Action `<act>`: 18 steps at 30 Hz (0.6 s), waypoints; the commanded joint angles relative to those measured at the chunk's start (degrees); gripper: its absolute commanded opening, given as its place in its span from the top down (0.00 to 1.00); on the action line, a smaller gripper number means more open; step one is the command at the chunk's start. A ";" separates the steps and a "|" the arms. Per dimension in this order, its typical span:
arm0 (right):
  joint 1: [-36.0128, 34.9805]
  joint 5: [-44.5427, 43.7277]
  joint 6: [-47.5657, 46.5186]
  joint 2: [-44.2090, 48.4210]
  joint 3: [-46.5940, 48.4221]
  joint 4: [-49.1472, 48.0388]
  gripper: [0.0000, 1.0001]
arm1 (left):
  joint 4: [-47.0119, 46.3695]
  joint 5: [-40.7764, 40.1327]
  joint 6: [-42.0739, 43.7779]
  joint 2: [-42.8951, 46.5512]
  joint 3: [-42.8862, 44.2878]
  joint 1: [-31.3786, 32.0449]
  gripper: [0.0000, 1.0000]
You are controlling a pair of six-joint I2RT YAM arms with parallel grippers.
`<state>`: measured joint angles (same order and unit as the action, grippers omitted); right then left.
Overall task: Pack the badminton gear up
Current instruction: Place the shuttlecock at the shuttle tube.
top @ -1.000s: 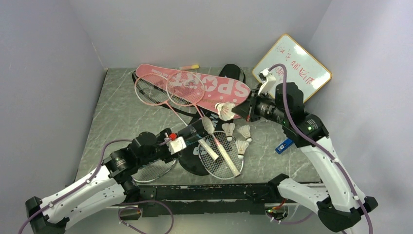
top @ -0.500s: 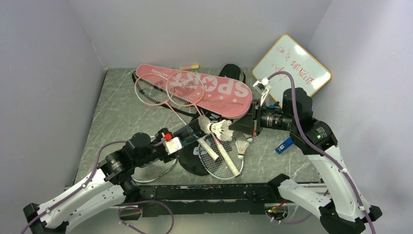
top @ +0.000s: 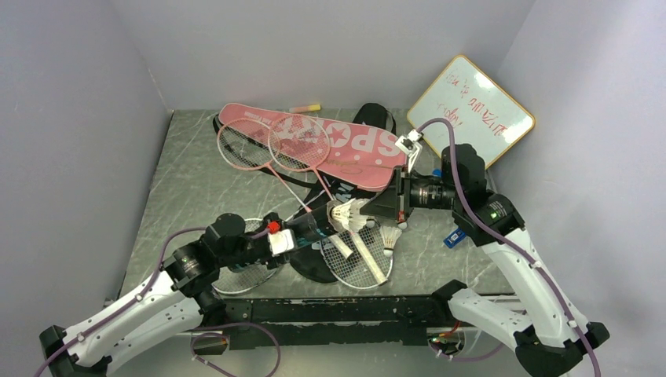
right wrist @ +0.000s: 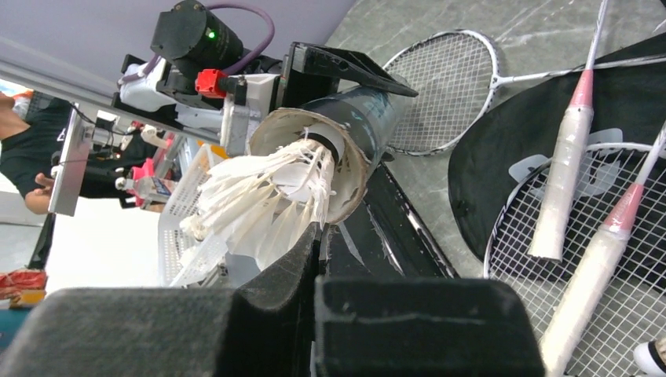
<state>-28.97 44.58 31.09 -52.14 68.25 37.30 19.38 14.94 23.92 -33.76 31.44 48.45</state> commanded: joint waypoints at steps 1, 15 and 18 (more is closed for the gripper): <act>-0.10 1.35 2.02 -0.31 -1.83 -5.09 1.00 | -4.58 4.02 0.93 0.60 0.42 -0.29 0.65; -1.61 3.34 3.54 -1.61 -6.46 -9.93 0.53 | -4.70 4.91 0.72 -0.55 0.29 -0.54 0.64; -3.01 2.60 3.12 -1.73 -6.41 -10.00 0.49 | -4.73 5.09 0.57 -0.91 0.37 -0.70 0.64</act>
<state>-30.44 46.76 34.20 -54.33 61.84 30.39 19.00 18.17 24.27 -34.52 31.40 48.16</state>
